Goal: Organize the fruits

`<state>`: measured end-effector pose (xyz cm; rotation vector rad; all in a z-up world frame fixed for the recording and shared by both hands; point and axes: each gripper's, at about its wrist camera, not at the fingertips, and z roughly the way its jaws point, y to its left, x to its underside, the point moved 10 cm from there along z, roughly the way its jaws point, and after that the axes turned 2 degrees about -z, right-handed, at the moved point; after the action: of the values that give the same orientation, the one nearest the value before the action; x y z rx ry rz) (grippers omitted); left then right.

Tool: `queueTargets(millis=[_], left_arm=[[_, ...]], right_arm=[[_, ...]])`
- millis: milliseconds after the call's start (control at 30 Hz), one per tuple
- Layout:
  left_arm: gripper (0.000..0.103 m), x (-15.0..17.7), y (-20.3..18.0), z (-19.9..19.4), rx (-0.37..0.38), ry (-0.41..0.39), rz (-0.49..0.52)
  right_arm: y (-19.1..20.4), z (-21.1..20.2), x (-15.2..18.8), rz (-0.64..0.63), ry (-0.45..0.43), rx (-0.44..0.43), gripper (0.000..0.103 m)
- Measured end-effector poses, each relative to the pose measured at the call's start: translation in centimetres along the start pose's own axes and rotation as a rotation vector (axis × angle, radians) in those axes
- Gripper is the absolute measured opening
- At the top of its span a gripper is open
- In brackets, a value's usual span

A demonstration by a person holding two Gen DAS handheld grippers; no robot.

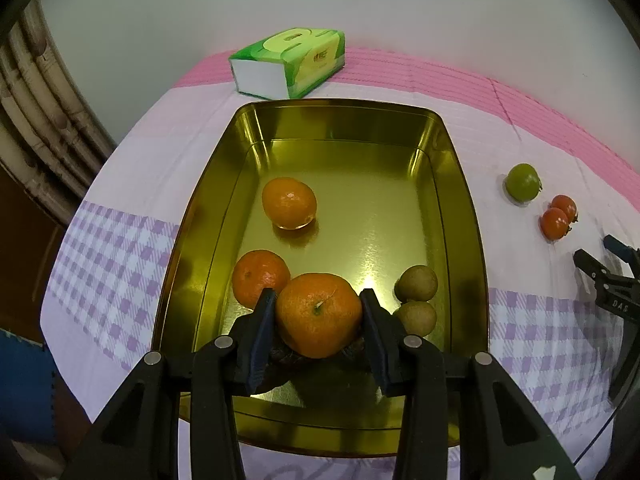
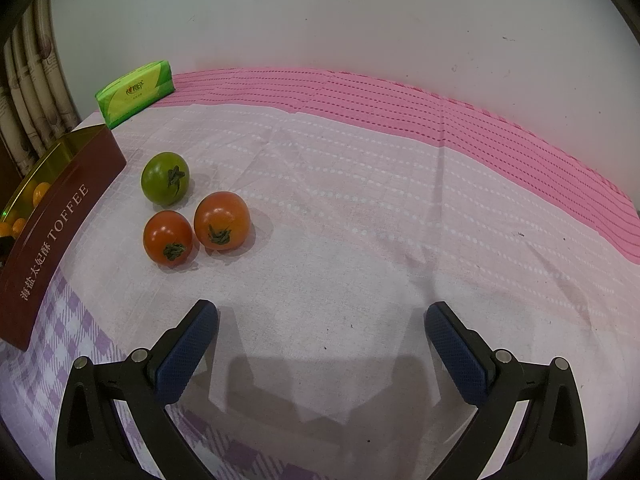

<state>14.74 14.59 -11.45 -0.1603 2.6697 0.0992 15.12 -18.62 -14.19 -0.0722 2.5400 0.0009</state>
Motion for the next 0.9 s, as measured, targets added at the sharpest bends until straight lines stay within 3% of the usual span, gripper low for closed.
queueTargets(millis=[900], left_arm=[[0.039, 0.99, -0.48, -0.66, 0.004, -0.022, 0.033]], right_arm=[[-0.01, 0.01, -0.01, 0.000, -0.001, 0.001, 0.103]])
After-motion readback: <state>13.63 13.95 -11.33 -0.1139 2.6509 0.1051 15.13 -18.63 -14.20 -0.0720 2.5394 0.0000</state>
